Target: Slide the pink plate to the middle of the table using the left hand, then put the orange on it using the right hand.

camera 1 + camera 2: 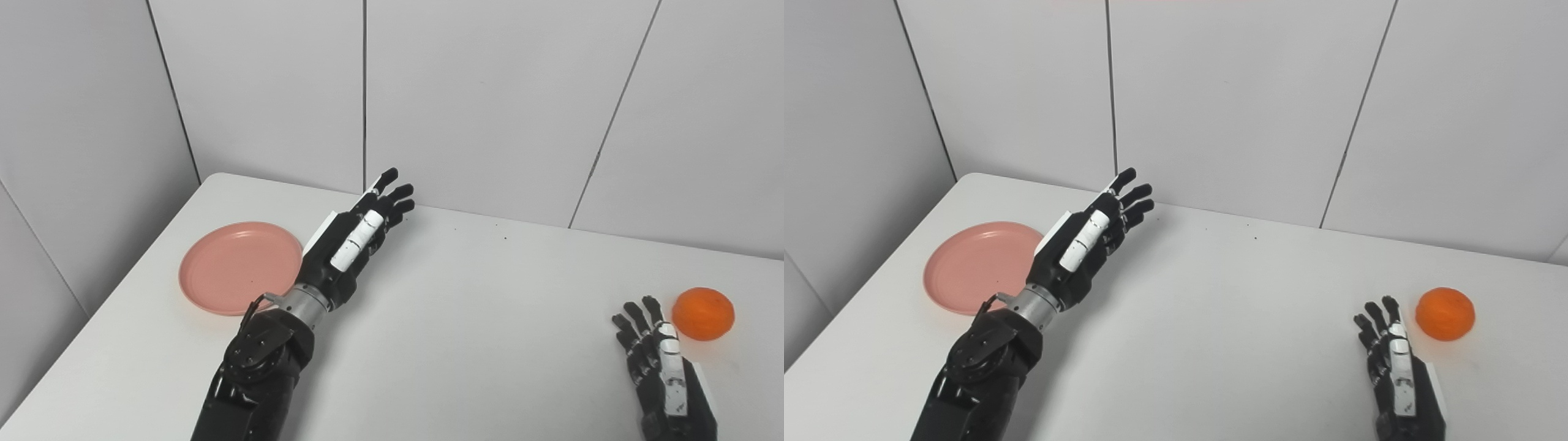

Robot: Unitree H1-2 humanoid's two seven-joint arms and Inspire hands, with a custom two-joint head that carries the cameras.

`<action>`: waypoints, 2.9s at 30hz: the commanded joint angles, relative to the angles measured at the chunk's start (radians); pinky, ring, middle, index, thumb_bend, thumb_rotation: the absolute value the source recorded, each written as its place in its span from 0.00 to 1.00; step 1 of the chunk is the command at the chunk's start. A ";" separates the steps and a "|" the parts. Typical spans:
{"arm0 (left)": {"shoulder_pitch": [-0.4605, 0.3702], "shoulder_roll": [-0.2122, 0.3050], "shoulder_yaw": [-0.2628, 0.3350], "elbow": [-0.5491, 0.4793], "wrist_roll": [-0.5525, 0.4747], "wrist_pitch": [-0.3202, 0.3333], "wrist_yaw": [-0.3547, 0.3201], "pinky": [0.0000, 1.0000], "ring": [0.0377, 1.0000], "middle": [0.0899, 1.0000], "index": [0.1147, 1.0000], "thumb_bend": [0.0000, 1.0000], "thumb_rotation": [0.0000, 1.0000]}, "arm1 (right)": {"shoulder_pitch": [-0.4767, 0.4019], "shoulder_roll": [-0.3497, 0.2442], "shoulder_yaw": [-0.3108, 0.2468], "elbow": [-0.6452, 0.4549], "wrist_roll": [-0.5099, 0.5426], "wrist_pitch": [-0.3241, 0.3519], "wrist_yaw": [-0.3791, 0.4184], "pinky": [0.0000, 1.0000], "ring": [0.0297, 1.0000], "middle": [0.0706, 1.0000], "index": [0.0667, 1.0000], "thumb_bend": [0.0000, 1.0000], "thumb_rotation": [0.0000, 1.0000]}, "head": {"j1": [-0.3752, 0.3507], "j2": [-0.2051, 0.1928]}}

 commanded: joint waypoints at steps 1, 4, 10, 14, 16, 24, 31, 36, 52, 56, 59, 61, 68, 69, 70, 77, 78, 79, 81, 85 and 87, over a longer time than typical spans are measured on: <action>-0.072 0.050 0.014 -0.023 -0.022 -0.010 -0.032 0.83 0.82 0.81 0.88 0.86 0.91 | 0.023 0.007 0.002 0.030 0.012 -0.056 0.014 1.00 0.92 0.94 1.00 0.69 0.94 | 0.000 -0.003; -0.104 0.097 0.037 0.002 -0.047 -0.029 -0.066 0.82 0.80 0.78 0.87 0.89 0.90 | 0.021 0.009 0.001 0.036 0.014 -0.060 0.013 1.00 0.92 0.94 0.99 0.68 0.94 | 0.000 -0.003; -0.183 0.220 0.077 0.076 -0.075 -0.086 -0.159 0.76 0.81 0.81 0.86 0.90 0.92 | 0.020 0.006 0.005 0.052 0.010 -0.076 0.015 1.00 0.91 0.93 0.98 0.70 0.94 | -0.003 -0.009; -0.237 0.325 0.086 0.148 -0.094 -0.115 -0.259 0.70 0.80 0.80 0.86 0.92 0.91 | 0.020 0.003 0.009 0.057 0.007 -0.081 0.016 1.00 0.91 0.93 0.99 0.69 0.95 | -0.004 -0.009; -0.254 0.357 0.099 0.182 -0.105 -0.126 -0.287 0.66 0.79 0.79 0.87 0.91 0.87 | 0.019 0.003 0.009 0.058 0.006 -0.081 0.014 1.00 0.91 0.93 0.98 0.70 0.95 | -0.004 -0.009; -0.294 0.427 0.162 0.326 -0.096 -0.177 -0.296 0.69 0.79 0.81 0.84 0.92 0.85 | 0.018 0.001 0.006 0.061 0.015 -0.079 0.018 1.00 0.91 0.92 0.98 0.69 0.95 | -0.002 -0.009; -0.316 0.477 0.199 0.518 -0.062 -0.271 -0.303 0.80 0.84 0.83 0.90 0.92 0.88 | 0.020 -0.004 0.002 0.061 0.018 -0.078 0.016 1.00 0.90 0.91 0.98 0.69 0.95 | 0.005 -0.005; -0.354 0.516 0.212 0.715 -0.074 -0.358 -0.348 0.88 0.86 0.83 0.92 0.89 0.85 | 0.018 -0.009 0.001 0.068 0.024 -0.078 0.022 1.00 0.89 0.91 0.97 0.70 0.94 | 0.007 -0.003; -0.329 0.514 0.248 0.938 -0.055 -0.429 -0.289 0.93 0.92 0.87 0.94 0.84 0.87 | 0.018 -0.023 0.002 0.068 0.032 -0.076 0.031 1.00 0.88 0.91 0.99 0.66 0.97 | 0.006 0.001; -0.305 0.497 0.250 0.945 -0.062 -0.400 -0.278 0.96 0.93 0.89 0.99 0.83 0.88 | 0.017 -0.029 -0.001 0.072 0.036 -0.073 0.040 1.00 0.89 0.91 1.00 0.67 0.97 | 0.013 0.004; -0.293 0.486 0.243 0.952 -0.052 -0.410 -0.274 1.00 0.95 0.91 1.00 0.82 0.89 | 0.014 -0.036 -0.007 0.081 0.046 -0.078 0.050 1.00 0.88 0.92 1.00 0.68 0.97 | 0.035 0.001; -0.296 0.480 0.240 0.982 -0.051 -0.425 -0.281 1.00 0.94 0.90 1.00 0.86 0.86 | 0.009 -0.043 -0.011 0.092 0.057 -0.080 0.063 1.00 0.89 0.92 1.00 0.67 0.98 | 0.057 -0.002; -0.298 0.475 0.239 1.066 -0.042 -0.442 -0.275 0.96 0.90 0.88 0.99 0.87 0.86 | -0.007 -0.048 -0.019 0.119 0.075 -0.077 0.078 1.00 0.90 0.94 1.00 0.71 0.99 | 0.071 0.003; -0.296 0.475 0.241 1.067 -0.043 -0.436 -0.271 0.98 0.91 0.89 0.99 0.86 0.86 | -0.006 -0.046 -0.021 0.117 0.077 -0.075 0.078 1.00 0.89 0.93 1.00 0.71 0.98 | 0.073 0.007; -0.297 0.476 0.241 1.076 -0.044 -0.439 -0.272 0.98 0.91 0.89 0.99 0.86 0.86 | -0.005 -0.044 -0.023 0.115 0.081 -0.073 0.079 1.00 0.89 0.93 1.00 0.72 0.98 | 0.073 0.007; -0.313 0.483 0.242 1.196 -0.050 -0.484 -0.305 1.00 0.91 0.86 0.97 0.84 0.81 | 0.001 -0.048 -0.031 0.101 0.096 -0.062 0.084 1.00 0.89 0.93 1.00 0.72 0.96 | 0.083 0.014; -0.316 0.484 0.241 1.218 -0.048 -0.497 -0.307 1.00 0.91 0.86 0.96 0.84 0.80 | 0.001 -0.050 -0.032 0.100 0.095 -0.062 0.084 1.00 0.89 0.93 1.00 0.72 0.96 | 0.084 0.014; -0.322 0.488 0.239 1.249 -0.043 -0.515 -0.311 0.95 0.90 0.85 0.94 0.85 0.79 | 0.002 -0.052 -0.032 0.099 0.093 -0.061 0.083 1.00 0.89 0.93 1.00 0.72 0.96 | 0.084 0.014; -0.330 0.490 0.238 1.291 -0.038 -0.533 -0.301 0.90 0.88 0.84 0.93 0.88 0.78 | 0.002 -0.057 -0.033 0.099 0.093 -0.060 0.084 1.00 0.88 0.93 1.00 0.72 0.97 | 0.086 0.016; -0.343 0.494 0.247 1.345 -0.047 -0.559 -0.297 0.89 0.86 0.82 0.90 0.89 0.77 | 0.004 -0.061 -0.035 0.093 0.098 -0.053 0.083 1.00 0.88 0.93 1.00 0.72 0.97 | 0.094 0.016; -0.349 0.499 0.254 1.370 -0.058 -0.568 -0.312 0.89 0.86 0.81 0.89 0.89 0.76 | 0.006 -0.060 -0.038 0.086 0.103 -0.044 0.078 1.00 0.89 0.93 1.00 0.71 0.97 | 0.098 0.015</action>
